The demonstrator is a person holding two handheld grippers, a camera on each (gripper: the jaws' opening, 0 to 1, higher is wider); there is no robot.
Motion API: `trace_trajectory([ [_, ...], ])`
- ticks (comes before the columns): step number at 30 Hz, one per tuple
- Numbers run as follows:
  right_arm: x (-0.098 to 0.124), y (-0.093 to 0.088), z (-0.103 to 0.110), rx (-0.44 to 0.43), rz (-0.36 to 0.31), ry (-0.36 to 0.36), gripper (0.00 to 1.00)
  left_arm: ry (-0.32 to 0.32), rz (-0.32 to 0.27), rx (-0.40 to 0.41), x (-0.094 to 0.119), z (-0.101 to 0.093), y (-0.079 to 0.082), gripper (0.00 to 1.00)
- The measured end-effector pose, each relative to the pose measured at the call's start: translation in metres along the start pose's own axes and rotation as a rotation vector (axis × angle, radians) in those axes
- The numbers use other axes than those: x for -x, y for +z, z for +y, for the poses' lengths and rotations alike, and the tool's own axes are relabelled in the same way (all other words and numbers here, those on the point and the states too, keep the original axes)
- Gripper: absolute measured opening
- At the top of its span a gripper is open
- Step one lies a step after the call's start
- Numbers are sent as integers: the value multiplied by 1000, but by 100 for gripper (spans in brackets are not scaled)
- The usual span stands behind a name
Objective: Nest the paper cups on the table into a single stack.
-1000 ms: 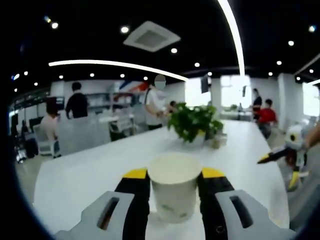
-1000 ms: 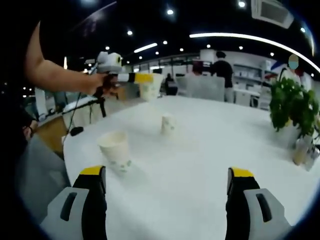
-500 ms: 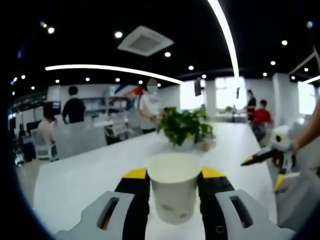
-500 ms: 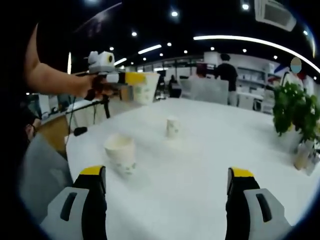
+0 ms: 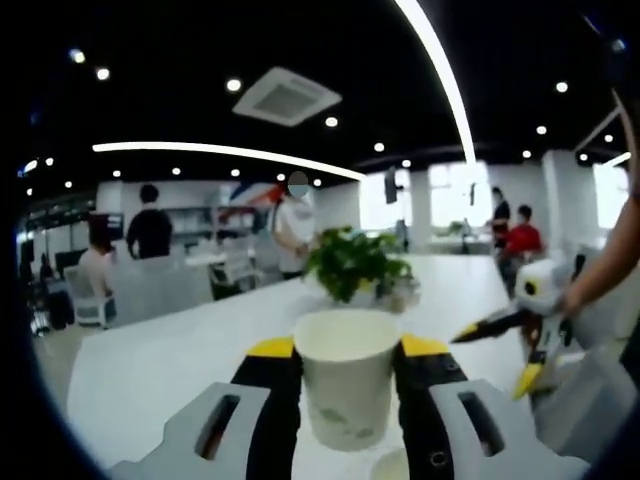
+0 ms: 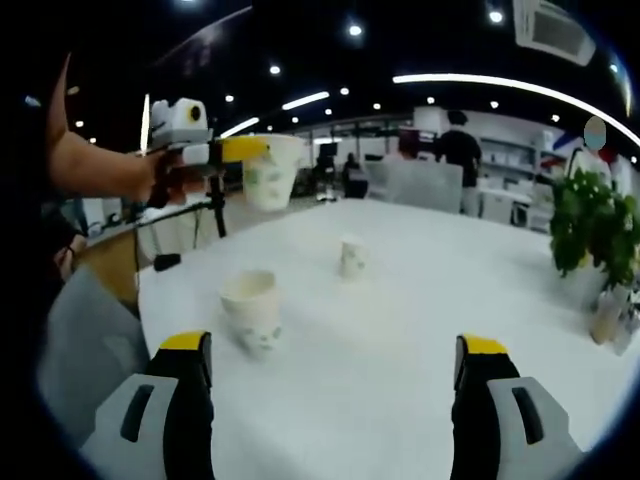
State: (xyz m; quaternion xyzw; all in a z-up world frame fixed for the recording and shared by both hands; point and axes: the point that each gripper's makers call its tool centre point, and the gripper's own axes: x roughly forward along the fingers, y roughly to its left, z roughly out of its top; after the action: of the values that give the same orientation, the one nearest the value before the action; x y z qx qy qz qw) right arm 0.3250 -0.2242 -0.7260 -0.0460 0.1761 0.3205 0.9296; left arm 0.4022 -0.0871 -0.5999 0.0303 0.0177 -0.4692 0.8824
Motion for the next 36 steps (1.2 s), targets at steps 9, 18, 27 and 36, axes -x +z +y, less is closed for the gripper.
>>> trace_trajectory([
  [9,2,-2,7,1,-2,14,100,-2,-13,5,12,-32,-4,35],
  [18,4,-6,10,-4,1,17,100,8,-20,-8,19,-46,-4,35],
  [27,4,-5,9,-3,5,16,100,44,-26,-1,18,-41,-19,36],
  [36,7,-8,8,-6,15,11,100,91,4,39,17,-38,-61,36],
])
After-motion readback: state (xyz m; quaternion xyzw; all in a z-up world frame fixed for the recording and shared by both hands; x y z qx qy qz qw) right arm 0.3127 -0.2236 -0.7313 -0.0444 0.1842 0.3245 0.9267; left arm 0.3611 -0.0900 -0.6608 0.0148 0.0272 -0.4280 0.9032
